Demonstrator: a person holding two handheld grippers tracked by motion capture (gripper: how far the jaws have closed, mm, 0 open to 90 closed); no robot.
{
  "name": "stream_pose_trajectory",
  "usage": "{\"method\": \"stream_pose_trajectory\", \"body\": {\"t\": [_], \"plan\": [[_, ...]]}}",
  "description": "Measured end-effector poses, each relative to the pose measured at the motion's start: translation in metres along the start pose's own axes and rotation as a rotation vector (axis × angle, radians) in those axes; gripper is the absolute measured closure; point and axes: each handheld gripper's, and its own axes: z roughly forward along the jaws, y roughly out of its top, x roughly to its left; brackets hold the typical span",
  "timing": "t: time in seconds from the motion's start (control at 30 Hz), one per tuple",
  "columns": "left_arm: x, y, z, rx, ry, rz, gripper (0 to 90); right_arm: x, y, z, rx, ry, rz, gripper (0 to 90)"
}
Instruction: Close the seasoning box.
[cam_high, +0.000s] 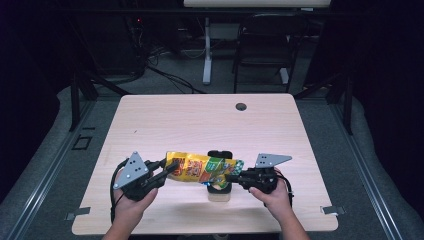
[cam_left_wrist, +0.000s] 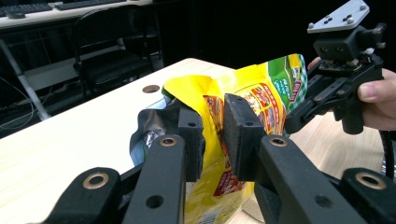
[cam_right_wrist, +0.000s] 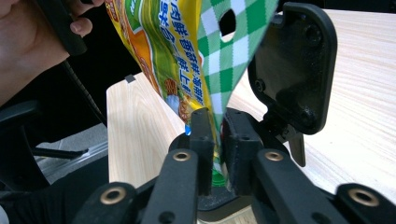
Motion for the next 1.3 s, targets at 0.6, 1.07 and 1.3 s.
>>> {"method": "stream_pose_trajectory", "body": {"t": [0.6, 1.07, 1.3], "plan": [[0.013, -0.014, -0.012, -0.008, 0.009, -0.029, 74.9, 0.015, 0.011, 0.008, -0.019, -0.050, -0.058, 90.0], [0.024, -0.039, -0.020, -0.005, -0.002, -0.056, 68.0, 0.020, 0.020, 0.017, -0.025, -0.054, -0.070, 90.0], [0.029, -0.049, -0.023, -0.011, -0.010, -0.072, 65.9, 0.023, 0.026, 0.021, -0.008, -0.040, -0.065, 90.0]]}}
